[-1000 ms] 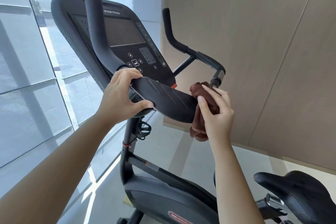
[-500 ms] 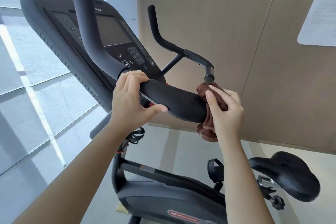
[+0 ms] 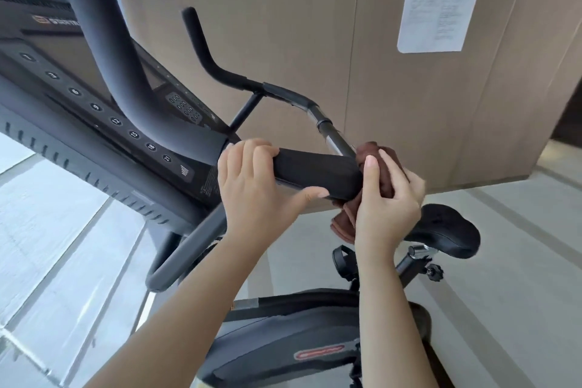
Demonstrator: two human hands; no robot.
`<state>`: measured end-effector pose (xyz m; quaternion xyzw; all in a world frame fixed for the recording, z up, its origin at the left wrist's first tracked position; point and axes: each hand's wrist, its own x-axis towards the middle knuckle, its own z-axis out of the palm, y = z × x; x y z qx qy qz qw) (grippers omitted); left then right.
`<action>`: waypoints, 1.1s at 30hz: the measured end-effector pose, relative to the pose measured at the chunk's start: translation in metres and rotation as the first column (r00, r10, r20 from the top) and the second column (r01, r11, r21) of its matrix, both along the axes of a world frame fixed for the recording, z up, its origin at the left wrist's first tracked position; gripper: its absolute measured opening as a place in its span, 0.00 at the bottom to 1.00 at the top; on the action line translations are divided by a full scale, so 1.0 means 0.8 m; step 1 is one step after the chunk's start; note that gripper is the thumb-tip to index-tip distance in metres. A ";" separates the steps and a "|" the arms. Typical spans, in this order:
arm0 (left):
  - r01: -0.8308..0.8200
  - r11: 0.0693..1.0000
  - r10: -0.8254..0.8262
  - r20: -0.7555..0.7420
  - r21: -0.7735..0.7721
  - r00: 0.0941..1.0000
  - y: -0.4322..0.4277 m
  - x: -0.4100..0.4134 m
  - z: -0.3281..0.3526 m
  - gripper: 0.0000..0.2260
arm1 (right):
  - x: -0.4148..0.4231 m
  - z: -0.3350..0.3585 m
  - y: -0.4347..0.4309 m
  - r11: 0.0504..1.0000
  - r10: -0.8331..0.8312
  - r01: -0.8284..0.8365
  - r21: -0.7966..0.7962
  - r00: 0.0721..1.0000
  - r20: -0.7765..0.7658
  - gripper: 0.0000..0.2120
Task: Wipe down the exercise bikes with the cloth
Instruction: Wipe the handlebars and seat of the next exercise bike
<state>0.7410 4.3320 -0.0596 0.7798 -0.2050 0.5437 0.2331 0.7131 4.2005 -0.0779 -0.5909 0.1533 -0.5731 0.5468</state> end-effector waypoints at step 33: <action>-0.039 0.899 0.075 -0.064 0.436 0.995 0.108 -0.014 0.060 0.18 | 0.032 0.118 -0.003 0.449 0.573 -0.647 -0.616 0.738 -0.357 0.11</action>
